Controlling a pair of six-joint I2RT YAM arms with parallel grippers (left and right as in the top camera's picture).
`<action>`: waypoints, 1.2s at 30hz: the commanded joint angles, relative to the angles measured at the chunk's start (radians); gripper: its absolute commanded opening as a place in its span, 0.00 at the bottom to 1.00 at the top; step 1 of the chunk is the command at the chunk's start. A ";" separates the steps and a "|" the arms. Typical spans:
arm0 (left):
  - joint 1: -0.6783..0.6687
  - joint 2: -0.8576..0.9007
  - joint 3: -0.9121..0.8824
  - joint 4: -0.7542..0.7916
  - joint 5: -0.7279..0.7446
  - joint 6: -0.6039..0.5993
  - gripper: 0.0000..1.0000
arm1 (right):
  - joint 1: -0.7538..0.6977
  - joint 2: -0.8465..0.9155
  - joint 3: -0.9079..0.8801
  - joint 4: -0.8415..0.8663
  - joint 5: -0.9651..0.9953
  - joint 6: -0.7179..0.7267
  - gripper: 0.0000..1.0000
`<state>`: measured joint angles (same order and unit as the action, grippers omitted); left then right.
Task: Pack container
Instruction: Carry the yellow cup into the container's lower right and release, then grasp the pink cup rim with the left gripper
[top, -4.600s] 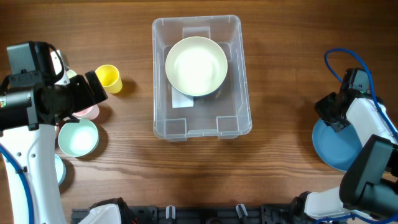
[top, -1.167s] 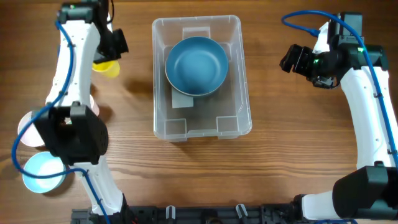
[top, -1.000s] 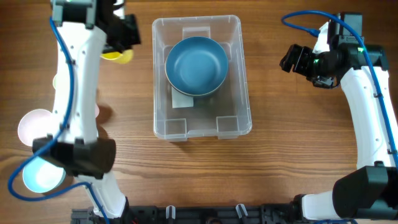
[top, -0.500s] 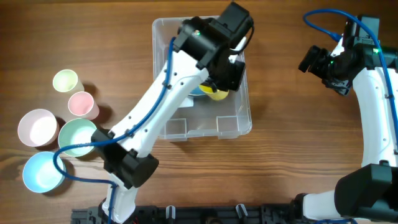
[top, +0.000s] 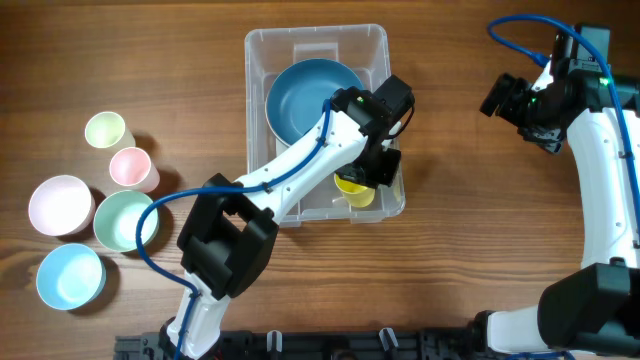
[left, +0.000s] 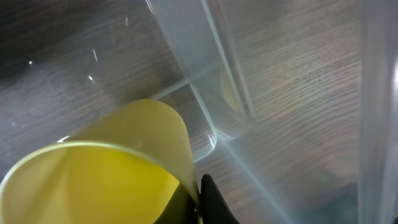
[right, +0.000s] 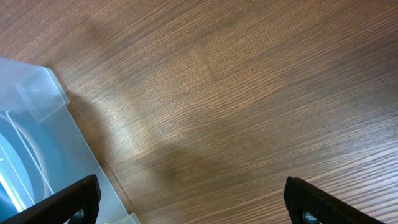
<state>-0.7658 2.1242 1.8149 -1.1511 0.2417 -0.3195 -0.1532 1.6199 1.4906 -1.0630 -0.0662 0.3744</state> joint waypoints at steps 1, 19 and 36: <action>-0.003 0.000 -0.018 0.023 0.016 -0.003 0.28 | 0.001 0.011 -0.005 -0.003 0.022 0.017 0.96; 0.611 -0.293 0.348 -0.351 -0.367 -0.053 0.82 | 0.001 0.011 -0.006 -0.002 0.022 0.006 0.96; 0.970 -0.284 -0.369 -0.016 -0.288 -0.055 0.84 | 0.001 0.011 -0.006 -0.001 0.021 -0.008 0.96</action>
<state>0.1905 1.8427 1.5078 -1.2068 -0.0620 -0.3939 -0.1532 1.6199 1.4906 -1.0622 -0.0662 0.3733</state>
